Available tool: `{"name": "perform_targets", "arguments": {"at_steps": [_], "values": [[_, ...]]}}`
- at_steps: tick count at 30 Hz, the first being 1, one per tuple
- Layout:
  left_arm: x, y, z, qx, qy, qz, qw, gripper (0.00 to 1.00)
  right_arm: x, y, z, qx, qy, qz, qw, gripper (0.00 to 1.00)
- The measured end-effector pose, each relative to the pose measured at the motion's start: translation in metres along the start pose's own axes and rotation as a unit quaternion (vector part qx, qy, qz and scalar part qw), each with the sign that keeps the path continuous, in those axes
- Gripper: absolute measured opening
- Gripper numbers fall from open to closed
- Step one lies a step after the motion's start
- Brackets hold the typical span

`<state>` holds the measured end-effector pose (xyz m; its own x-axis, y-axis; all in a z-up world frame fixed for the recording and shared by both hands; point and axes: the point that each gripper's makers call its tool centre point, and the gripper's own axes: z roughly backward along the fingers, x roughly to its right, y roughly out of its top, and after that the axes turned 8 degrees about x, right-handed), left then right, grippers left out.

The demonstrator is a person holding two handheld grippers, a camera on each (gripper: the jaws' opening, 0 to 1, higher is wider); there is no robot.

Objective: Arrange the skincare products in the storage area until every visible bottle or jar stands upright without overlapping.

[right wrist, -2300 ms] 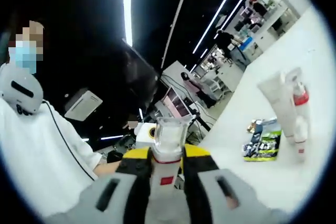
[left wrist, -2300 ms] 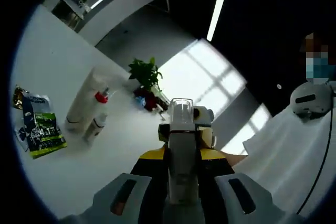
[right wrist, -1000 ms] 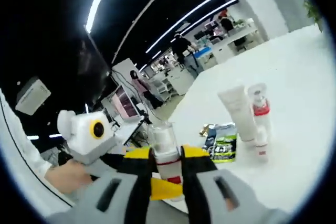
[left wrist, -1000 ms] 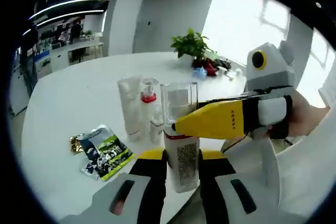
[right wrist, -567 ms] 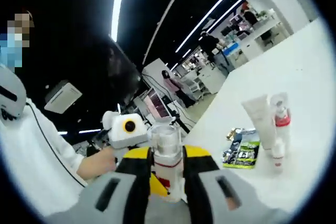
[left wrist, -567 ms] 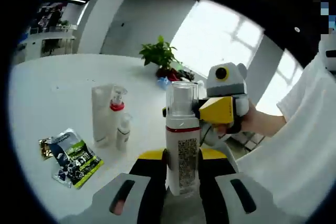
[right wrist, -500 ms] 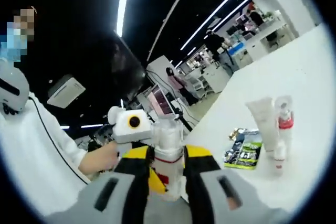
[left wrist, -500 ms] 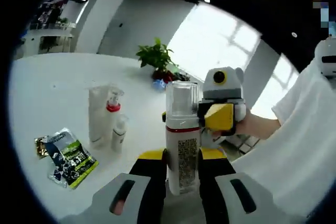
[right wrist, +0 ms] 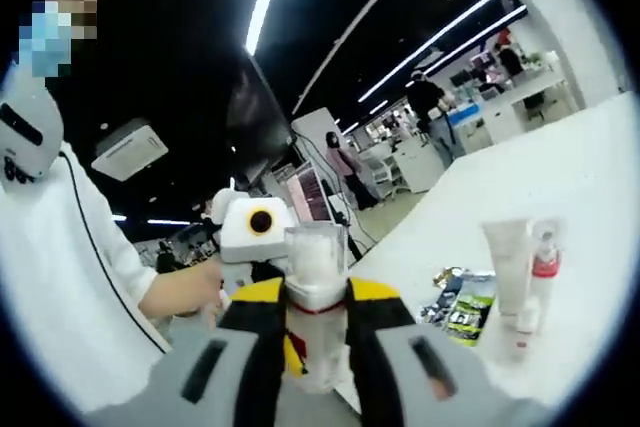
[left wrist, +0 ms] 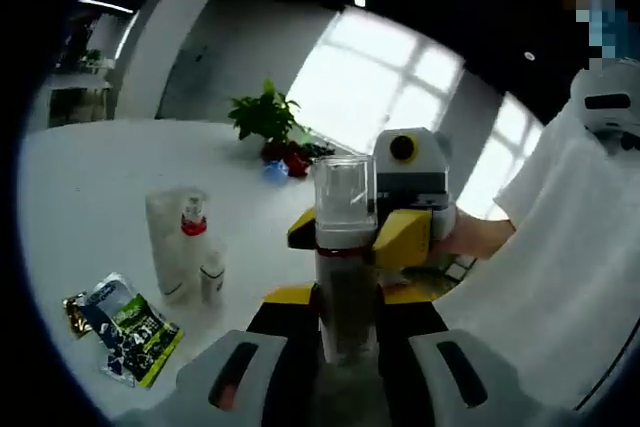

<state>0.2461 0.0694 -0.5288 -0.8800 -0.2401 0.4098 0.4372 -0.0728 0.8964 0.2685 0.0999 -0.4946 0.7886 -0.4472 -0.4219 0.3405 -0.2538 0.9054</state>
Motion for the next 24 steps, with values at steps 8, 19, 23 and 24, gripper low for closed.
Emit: {"name": "perform_targets", "arguments": {"at_steps": [8,19,23,24], "values": [[-0.019,-0.006,-0.004,-0.103,0.098,-0.163,0.9764,0.20,0.014,-0.003,0.001,-0.013,-0.064,0.084,0.9943,0.22],[-0.034,-0.023,-0.010,-0.151,0.108,-0.212,0.9594,0.20,0.019,-0.019,-0.001,-0.077,-0.079,0.218,0.9697,0.22],[-0.038,-0.028,-0.009,-0.156,0.104,-0.211,0.9593,0.19,0.022,-0.025,0.001,-0.084,-0.076,0.222,0.9684,0.22],[-0.039,-0.029,-0.009,-0.153,0.100,-0.211,0.9603,0.18,0.023,-0.026,0.001,-0.086,-0.076,0.224,0.9679,0.22]]}}
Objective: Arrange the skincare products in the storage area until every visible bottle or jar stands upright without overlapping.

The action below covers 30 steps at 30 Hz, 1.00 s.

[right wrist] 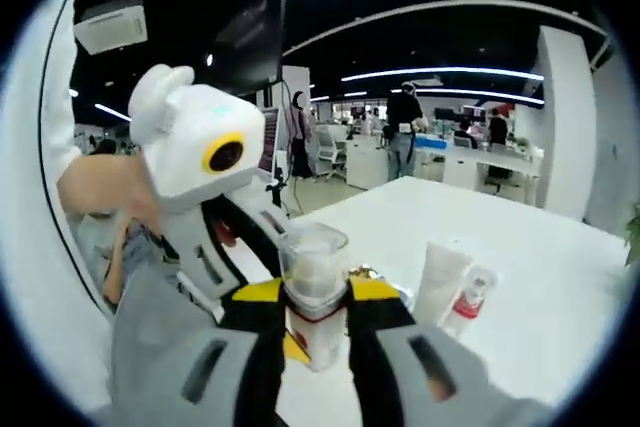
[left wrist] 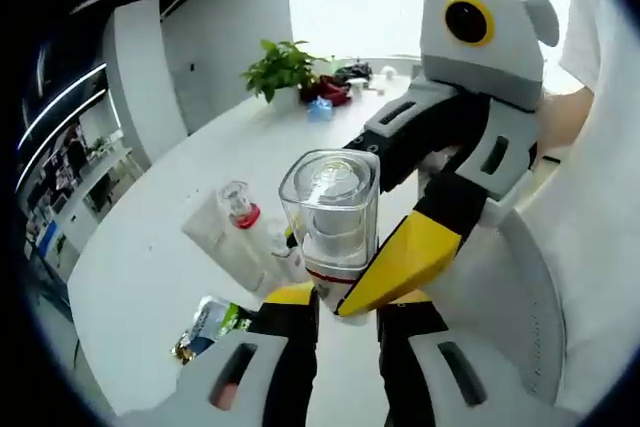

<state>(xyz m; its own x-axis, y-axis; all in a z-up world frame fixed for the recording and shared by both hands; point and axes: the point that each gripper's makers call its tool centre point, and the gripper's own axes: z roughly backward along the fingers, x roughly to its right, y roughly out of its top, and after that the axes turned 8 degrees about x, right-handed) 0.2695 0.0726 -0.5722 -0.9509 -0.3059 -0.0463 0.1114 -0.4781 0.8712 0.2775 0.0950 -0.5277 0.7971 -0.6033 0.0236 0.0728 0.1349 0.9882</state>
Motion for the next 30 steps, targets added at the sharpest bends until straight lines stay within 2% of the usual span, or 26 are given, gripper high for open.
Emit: {"name": "perform_targets", "arguments": {"at_steps": [4,10,17,30], "values": [[-0.002,-0.005,-0.004,0.001,-0.005,0.007,1.0000,0.17,0.001,-0.008,-0.001,-0.009,0.004,0.003,1.0000,0.23],[-0.003,-0.020,-0.016,-0.013,-0.013,0.009,0.9998,0.17,0.005,-0.027,-0.004,-0.028,-0.002,-0.012,0.9995,0.23],[-0.004,-0.036,-0.031,-0.013,-0.029,0.019,0.9993,0.17,0.011,-0.050,-0.008,-0.053,-0.010,-0.021,0.9983,0.23],[-0.011,-0.078,-0.068,-0.047,-0.046,0.027,0.9975,0.17,0.029,-0.104,-0.018,-0.105,-0.032,-0.048,0.9928,0.23]]}}
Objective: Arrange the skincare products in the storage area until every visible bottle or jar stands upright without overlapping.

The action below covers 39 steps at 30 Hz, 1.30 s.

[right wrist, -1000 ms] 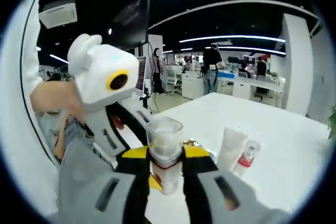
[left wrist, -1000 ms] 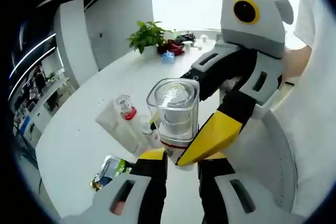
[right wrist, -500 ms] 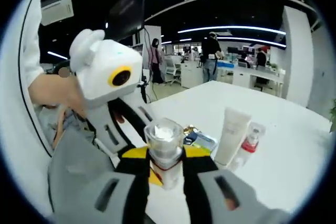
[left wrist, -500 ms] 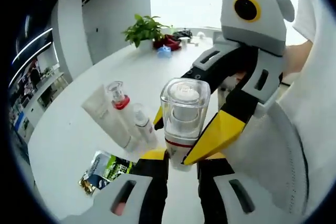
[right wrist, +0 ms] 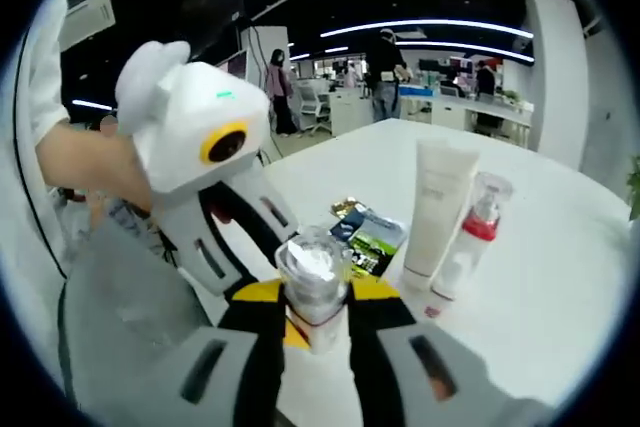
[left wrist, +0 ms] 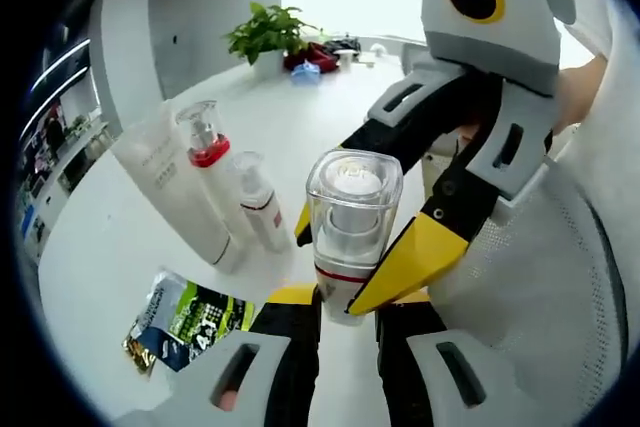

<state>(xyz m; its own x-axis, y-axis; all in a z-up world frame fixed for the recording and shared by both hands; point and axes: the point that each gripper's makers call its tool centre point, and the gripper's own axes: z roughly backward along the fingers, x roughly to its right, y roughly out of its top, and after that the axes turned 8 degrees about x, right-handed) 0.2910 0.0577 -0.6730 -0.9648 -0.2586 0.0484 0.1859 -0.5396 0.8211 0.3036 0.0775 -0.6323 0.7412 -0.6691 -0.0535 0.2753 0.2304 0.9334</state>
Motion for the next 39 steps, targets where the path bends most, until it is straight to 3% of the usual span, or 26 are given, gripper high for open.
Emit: {"name": "perform_targets", "arguments": {"at_steps": [7,23,39], "values": [[-0.008,-0.014,-0.017,0.002,0.007,0.000,1.0000,0.17,0.010,-0.020,-0.010,-0.026,-0.005,0.007,0.9996,0.23],[-0.015,-0.029,-0.030,0.007,0.004,0.000,1.0000,0.17,0.015,-0.036,-0.019,-0.050,-0.014,0.004,0.9987,0.23],[-0.030,-0.023,-0.037,0.026,-0.004,-0.004,0.9996,0.17,0.025,-0.028,-0.009,-0.030,-0.028,-0.011,0.9991,0.30]]}}
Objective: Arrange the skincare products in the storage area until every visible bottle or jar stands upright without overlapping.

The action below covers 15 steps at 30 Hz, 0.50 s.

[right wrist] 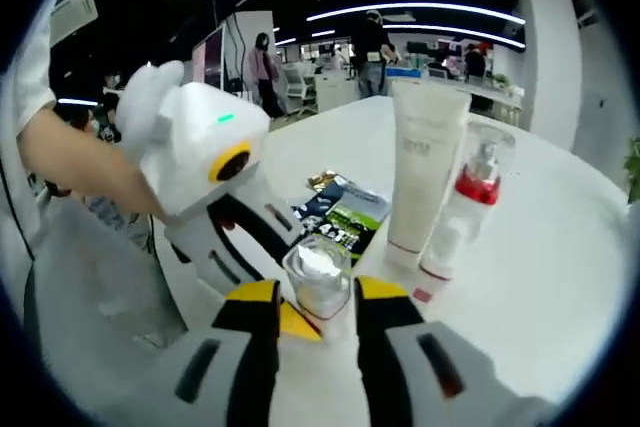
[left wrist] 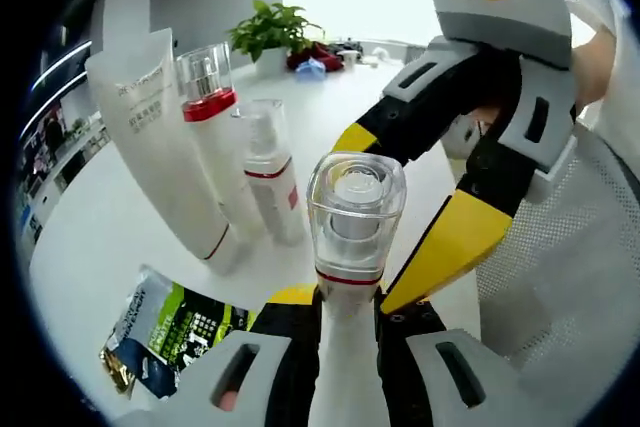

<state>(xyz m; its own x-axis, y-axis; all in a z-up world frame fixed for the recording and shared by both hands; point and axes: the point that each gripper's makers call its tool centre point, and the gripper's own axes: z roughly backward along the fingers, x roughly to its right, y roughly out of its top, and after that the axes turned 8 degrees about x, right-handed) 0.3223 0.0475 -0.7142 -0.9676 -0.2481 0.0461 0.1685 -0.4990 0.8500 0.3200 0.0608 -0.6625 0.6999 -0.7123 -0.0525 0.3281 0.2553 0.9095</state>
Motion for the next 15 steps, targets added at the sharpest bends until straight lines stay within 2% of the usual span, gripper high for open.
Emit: {"name": "perform_targets", "arguments": {"at_steps": [8,11,15], "values": [[-0.013,0.004,-0.006,-0.003,-0.009,-0.012,0.9999,0.17,0.011,-0.020,0.013,-0.020,-0.026,-0.018,0.9993,0.38],[-0.024,0.007,-0.009,-0.001,-0.007,-0.010,0.9999,0.17,0.014,-0.025,0.017,-0.025,-0.034,-0.023,0.9989,0.41],[-0.033,0.011,-0.014,0.006,-0.005,-0.003,1.0000,0.17,0.020,-0.030,0.020,-0.028,-0.045,-0.024,0.9983,0.50]]}}
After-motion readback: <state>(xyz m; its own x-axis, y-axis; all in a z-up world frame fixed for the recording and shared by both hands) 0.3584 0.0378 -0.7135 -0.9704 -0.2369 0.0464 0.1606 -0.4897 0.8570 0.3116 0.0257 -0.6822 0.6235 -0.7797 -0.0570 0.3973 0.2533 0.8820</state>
